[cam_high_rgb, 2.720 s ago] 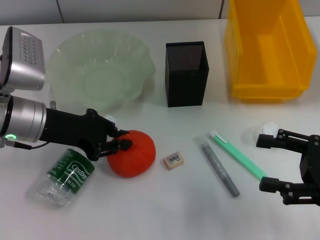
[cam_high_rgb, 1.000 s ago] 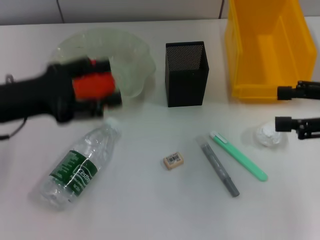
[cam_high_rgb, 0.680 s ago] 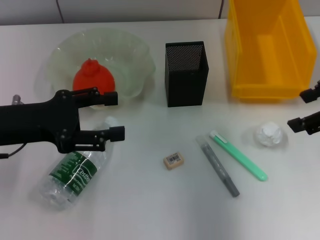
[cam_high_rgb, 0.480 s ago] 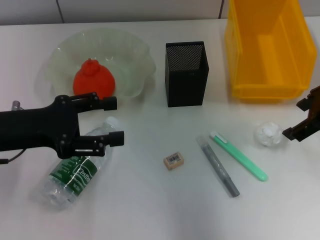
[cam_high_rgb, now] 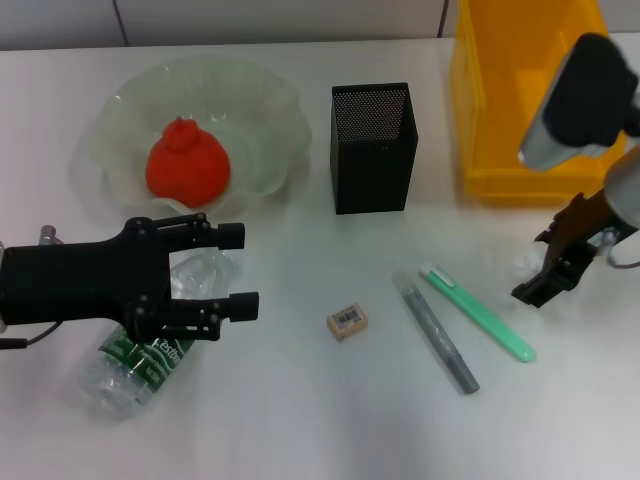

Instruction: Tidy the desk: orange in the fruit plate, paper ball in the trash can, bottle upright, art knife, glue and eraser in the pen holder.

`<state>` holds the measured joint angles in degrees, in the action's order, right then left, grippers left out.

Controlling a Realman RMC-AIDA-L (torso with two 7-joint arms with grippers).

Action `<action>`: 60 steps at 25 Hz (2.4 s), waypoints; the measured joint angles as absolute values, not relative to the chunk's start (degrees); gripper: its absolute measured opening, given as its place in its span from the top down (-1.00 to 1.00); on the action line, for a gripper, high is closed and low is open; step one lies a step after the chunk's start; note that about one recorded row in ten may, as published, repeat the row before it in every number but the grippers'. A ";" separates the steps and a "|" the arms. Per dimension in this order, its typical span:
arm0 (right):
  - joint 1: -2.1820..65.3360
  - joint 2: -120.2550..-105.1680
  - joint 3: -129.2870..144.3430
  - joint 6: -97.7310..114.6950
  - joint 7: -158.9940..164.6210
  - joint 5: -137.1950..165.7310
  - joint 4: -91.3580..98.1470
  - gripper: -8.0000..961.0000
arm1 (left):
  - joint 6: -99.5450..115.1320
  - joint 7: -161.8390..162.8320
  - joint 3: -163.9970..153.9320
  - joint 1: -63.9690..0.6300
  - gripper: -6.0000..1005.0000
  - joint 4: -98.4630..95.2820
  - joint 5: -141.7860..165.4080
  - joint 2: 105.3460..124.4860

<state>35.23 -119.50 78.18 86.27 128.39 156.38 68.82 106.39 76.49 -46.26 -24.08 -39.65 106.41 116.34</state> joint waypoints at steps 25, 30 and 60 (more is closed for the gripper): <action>25.90 -119.36 60.63 68.32 127.40 142.29 86.39 -0.06 | 104.32 84.96 -46.05 -24.93 -0.67 -43.22 107.89 116.18; 26.57 -119.21 59.18 64.83 121.00 134.60 79.20 -0.36 | 101.25 99.55 -46.24 -25.83 -0.67 -55.39 114.60 117.13; 24.54 -113.62 41.98 108.16 68.42 110.92 36.44 -0.76 | 84.80 157.48 -78.64 -30.65 -0.67 -75.25 145.13 119.09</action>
<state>24.54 -113.62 41.98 108.16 68.43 110.92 36.44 84.80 157.48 -78.64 -30.65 -75.25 145.13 119.09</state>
